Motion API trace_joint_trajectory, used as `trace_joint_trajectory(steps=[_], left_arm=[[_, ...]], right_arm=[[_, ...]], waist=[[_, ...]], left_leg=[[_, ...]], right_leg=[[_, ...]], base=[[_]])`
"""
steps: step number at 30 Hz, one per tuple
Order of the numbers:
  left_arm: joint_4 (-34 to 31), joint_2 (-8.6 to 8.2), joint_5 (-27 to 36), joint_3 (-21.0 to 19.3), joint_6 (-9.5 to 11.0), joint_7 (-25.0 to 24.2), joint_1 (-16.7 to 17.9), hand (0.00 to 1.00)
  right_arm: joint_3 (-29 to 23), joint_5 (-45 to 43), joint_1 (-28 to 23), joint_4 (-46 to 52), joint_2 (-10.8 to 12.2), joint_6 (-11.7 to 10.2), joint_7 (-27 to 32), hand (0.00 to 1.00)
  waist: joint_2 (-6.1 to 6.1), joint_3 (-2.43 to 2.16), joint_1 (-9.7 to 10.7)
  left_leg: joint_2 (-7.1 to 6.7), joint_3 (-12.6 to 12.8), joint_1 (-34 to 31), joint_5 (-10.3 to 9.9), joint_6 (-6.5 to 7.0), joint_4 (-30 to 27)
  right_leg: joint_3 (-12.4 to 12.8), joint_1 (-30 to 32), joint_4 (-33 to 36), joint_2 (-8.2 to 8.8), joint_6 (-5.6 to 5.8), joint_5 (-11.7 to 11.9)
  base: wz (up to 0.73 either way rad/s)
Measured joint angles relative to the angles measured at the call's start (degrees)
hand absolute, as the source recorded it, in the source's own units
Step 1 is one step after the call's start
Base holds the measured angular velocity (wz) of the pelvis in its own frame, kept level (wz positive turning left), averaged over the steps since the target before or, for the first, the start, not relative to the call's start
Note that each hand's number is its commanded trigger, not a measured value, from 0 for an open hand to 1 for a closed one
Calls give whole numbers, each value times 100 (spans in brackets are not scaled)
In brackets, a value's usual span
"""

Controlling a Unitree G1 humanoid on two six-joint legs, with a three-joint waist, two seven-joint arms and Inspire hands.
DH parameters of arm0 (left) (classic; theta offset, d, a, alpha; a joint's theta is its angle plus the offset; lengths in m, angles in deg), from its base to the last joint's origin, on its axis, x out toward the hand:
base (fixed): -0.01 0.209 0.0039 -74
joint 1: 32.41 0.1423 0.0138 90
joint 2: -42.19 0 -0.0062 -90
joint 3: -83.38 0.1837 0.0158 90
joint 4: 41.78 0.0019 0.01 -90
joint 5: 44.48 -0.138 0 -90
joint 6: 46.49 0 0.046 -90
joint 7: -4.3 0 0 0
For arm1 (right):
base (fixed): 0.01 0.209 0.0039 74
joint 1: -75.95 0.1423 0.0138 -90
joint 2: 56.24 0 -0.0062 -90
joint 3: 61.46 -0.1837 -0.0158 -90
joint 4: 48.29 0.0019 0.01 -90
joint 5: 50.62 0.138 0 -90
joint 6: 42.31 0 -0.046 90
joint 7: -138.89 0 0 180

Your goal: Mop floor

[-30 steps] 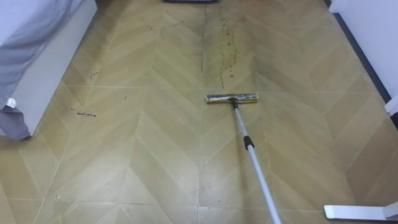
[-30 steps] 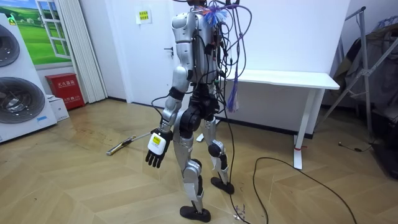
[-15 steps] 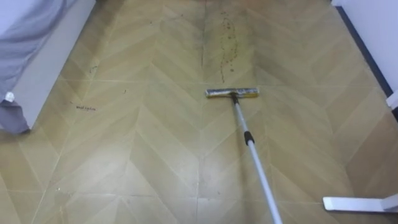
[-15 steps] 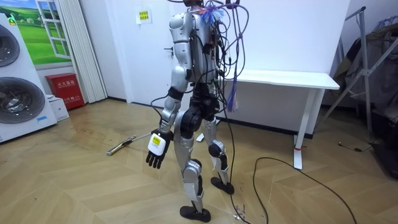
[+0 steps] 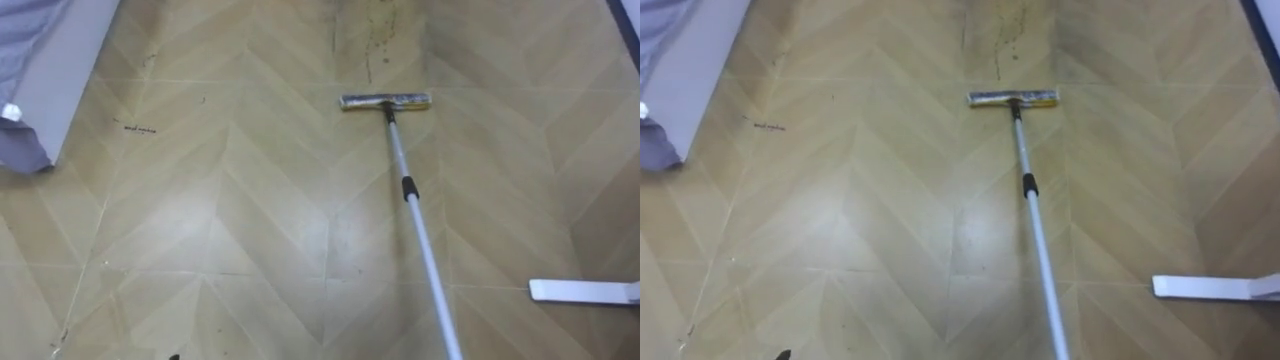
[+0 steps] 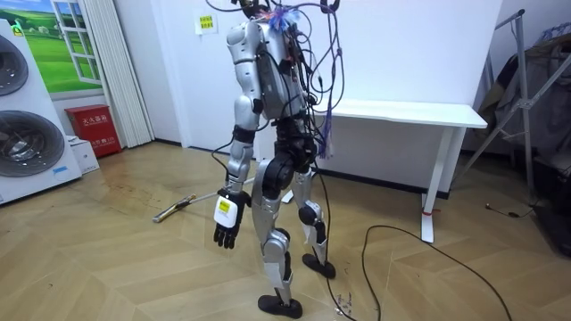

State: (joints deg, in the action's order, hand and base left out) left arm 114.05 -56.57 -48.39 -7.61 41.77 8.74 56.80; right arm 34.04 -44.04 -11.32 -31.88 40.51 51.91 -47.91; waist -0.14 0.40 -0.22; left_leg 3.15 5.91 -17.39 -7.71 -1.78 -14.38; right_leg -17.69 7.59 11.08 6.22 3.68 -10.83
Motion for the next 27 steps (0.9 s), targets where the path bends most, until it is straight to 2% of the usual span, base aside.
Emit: trace_joint_trajectory(steps=[3,7,12,15,18,19,20,21,22,23,24,25,27], left_arm=[[4,1,4,44,85,11,-34,0],[11,-3,-12,173,94,41,-246,0],[13,-3,1,177,108,56,-379,0],[-3,-6,2,198,118,127,-438,0],[-48,-2,149,312,133,169,-436,0],[-82,7,176,359,135,171,-449,0],[-144,20,206,344,139,171,-461,0],[-150,-35,205,362,135,178,-494,0],[-141,-63,192,395,114,163,-541,0],[-114,-30,191,380,81,163,-541,0],[-84,-14,195,373,72,161,-541,0],[-53,5,212,355,47,159,-541,0],[-51,27,242,320,42,141,-569,0]], right_arm=[[9,25,112,-131,-7,-22,64,100],[12,75,223,-134,-69,-126,211,100],[7,88,285,-134,-89,-259,301,100],[5,85,356,-132,-136,-300,346,100],[5,170,431,-127,-220,-327,371,100],[23,262,491,-126,-245,-337,375,100],[127,285,556,-129,-268,-311,461,100],[183,290,574,-130,-358,-306,509,100],[228,282,571,-216,-460,-281,568,100],[240,256,569,-373,-477,-199,600,100],[242,240,570,-437,-479,-144,603,100],[259,236,558,-456,-494,7,601,100],[252,254,566,-460,-518,133,546,100]], waist=[[-16,17,-11],[-115,61,-33],[-119,64,-96],[-93,78,-154],[-70,100,-171],[-53,141,-182],[29,133,-191],[-39,127,-139],[-174,132,-86],[-170,138,-117],[-167,139,-142],[-173,144,-176],[-165,153,-197]], left_leg=[[-7,-3,-152,2,4,-15],[-7,-18,-582,31,48,-57],[11,-51,-960,40,57,-105],[1,-132,-1136,40,57,-114],[-31,-510,-1204,48,46,-114],[-37,-912,-1228,55,34,-152],[-157,-1187,-1383,42,0,-279],[-175,-1277,-1491,19,-43,-362],[-212,-1228,-1571,24,-64,-387],[-199,-1088,-1541,30,-73,-393],[-181,-1052,-1519,30,-73,-411],[-158,-1048,-1508,30,-74,-495],[-150,-989,-1565,12,-104,-746]], right_leg=[[-65,184,84,29,0,0],[-115,690,280,68,0,0],[-98,1190,525,91,-5,-4],[-94,1552,923,165,-63,-57],[25,2018,1641,255,-94,-85],[365,2252,1704,181,-204,-260],[740,2449,1102,43,-334,-121],[732,2479,1203,35,-351,-78],[502,2489,1295,60,-376,-116],[458,2497,1434,55,-399,-176],[422,2491,1503,54,-400,-180],[312,2464,1617,62,-414,-190],[291,2441,1816,68,-476,-261]], base=[[0],[-2],[-8],[-9],[-8],[0],[20],[51],[56],[41],[20],[26],[31]])
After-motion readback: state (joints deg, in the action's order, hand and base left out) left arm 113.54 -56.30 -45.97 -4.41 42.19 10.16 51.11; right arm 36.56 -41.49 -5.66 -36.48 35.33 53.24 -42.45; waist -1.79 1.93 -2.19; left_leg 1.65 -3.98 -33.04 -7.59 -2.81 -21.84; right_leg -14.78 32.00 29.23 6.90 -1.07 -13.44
